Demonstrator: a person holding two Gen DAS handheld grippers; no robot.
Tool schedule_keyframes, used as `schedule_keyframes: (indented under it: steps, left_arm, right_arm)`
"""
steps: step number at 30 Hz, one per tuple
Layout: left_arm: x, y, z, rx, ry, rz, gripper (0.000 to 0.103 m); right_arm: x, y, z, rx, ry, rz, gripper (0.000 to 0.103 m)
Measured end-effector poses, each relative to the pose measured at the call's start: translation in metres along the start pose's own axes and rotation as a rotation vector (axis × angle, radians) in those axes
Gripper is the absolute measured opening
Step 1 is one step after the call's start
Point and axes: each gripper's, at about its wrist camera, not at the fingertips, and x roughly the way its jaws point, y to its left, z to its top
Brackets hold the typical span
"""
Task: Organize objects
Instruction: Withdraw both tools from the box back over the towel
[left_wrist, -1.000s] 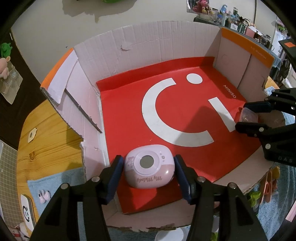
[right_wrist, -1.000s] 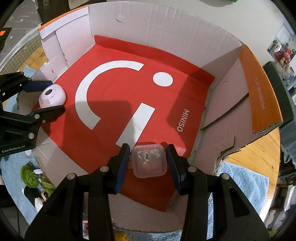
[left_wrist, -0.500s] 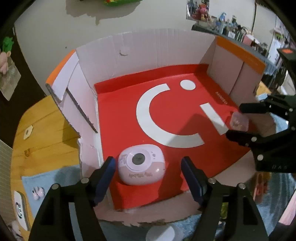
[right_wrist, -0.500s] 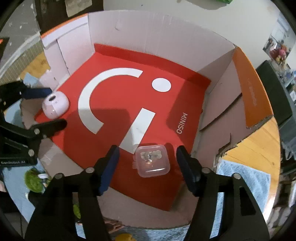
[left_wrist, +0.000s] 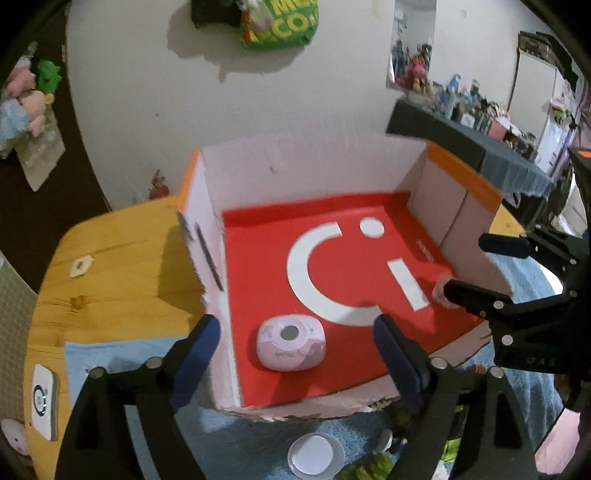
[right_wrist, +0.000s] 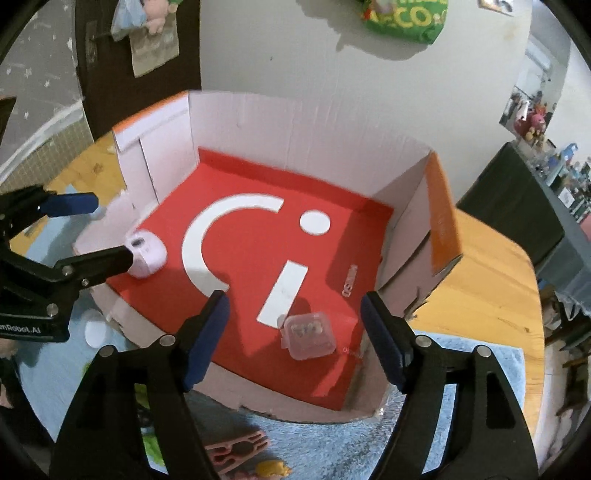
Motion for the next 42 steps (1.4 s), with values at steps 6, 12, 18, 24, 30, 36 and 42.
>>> schedule_keyframes:
  steps: [6, 12, 18, 24, 30, 36, 42]
  left_arm:
    - [-0.039, 0.004, 0.001, -0.030, -0.109, 0.051, 0.092]
    - [-0.078, 0.005, -0.004, -0.049, -0.201, 0.095, 0.098]
    - [-0.111, 0.006, -0.014, -0.083, -0.270, 0.103, 0.101]
    - [-0.135, 0.007, -0.032, -0.113, -0.320, 0.124, 0.103]
    - [-0.145, 0.006, -0.065, -0.140, -0.338, 0.154, 0.103]
    - [-0.147, -0.001, -0.094, -0.136, -0.339, 0.162, 0.103]
    - [-0.132, -0.012, -0.120, -0.128, -0.316, 0.163, 0.103]
  right_arm:
    - [-0.019, 0.004, 0.009, 0.052, -0.091, -0.018, 0.080]
    - [-0.057, 0.008, 0.006, 0.078, -0.188, -0.039, 0.083]
    - [-0.085, 0.013, -0.002, 0.102, -0.258, -0.055, 0.087]
    - [-0.108, 0.020, -0.018, 0.126, -0.318, -0.058, 0.096]
    - [-0.125, 0.026, -0.047, 0.169, -0.374, -0.092, 0.096]
    - [-0.131, 0.025, -0.078, 0.254, -0.382, -0.080, 0.101]
    - [-0.111, 0.032, -0.109, 0.271, -0.342, -0.118, 0.101]
